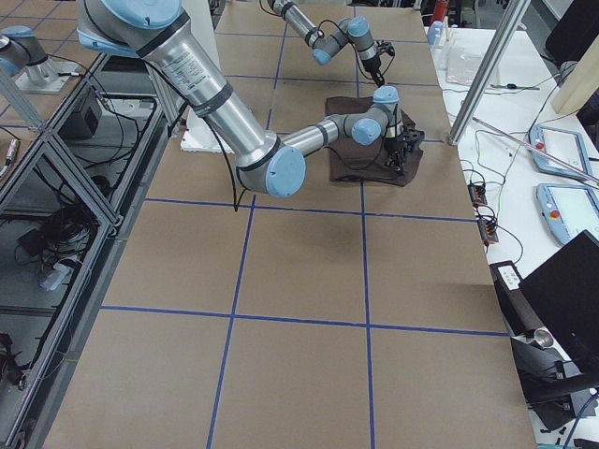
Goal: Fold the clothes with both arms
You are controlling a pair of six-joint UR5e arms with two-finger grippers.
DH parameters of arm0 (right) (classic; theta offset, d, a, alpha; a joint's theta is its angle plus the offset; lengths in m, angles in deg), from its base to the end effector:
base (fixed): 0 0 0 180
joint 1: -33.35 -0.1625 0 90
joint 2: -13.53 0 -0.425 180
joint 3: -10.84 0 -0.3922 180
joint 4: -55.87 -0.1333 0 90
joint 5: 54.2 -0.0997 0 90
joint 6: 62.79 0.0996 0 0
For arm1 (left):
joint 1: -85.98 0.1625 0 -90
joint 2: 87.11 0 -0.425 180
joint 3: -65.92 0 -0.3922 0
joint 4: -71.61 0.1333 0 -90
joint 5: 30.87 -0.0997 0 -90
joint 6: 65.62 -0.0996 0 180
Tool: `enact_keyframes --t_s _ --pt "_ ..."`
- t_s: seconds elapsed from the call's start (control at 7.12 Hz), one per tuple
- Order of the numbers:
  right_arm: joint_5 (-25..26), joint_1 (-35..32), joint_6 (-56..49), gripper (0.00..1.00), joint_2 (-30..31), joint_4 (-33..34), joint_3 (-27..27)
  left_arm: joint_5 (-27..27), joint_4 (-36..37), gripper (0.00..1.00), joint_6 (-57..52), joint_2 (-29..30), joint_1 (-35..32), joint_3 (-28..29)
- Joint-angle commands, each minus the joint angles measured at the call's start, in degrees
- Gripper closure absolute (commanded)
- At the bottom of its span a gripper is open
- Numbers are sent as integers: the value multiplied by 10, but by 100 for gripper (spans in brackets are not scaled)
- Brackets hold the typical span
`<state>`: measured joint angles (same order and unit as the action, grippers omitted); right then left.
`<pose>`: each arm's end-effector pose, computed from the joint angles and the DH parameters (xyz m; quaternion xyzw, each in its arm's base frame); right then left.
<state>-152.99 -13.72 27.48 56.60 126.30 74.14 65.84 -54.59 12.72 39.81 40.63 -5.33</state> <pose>-0.4707 -0.6794 0.3289 0.0687 -0.3401 0.3525 0.8691 0.4521 -0.6307 0.3566 0.1719 0.4256 -0.2317 0.8577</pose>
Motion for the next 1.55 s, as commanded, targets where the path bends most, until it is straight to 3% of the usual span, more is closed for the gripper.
enact_keyframes --t_s 0.0,0.14,0.28,0.42,0.84,1.12,1.4 --pt "0 3 0 83 -4 0 -4 0 -2 74 1 -2 1 -1" --pt "1 7 1 60 -5 0 1 0 -19 56 1 -6 3 -2" --pt "1 13 5 52 -5 -1 12 2 -49 51 4 -13 3 -5" --pt "-5 13 8 52 4 -2 39 3 -51 49 7 -14 3 -11" --pt "-60 40 23 41 206 3 293 3 -53 49 8 -17 1 -24" --pt "-60 86 111 39 251 -3 340 2 -52 49 6 -18 -2 -23" --pt "-48 116 133 41 249 -3 336 1 -52 50 3 -21 -2 -22"
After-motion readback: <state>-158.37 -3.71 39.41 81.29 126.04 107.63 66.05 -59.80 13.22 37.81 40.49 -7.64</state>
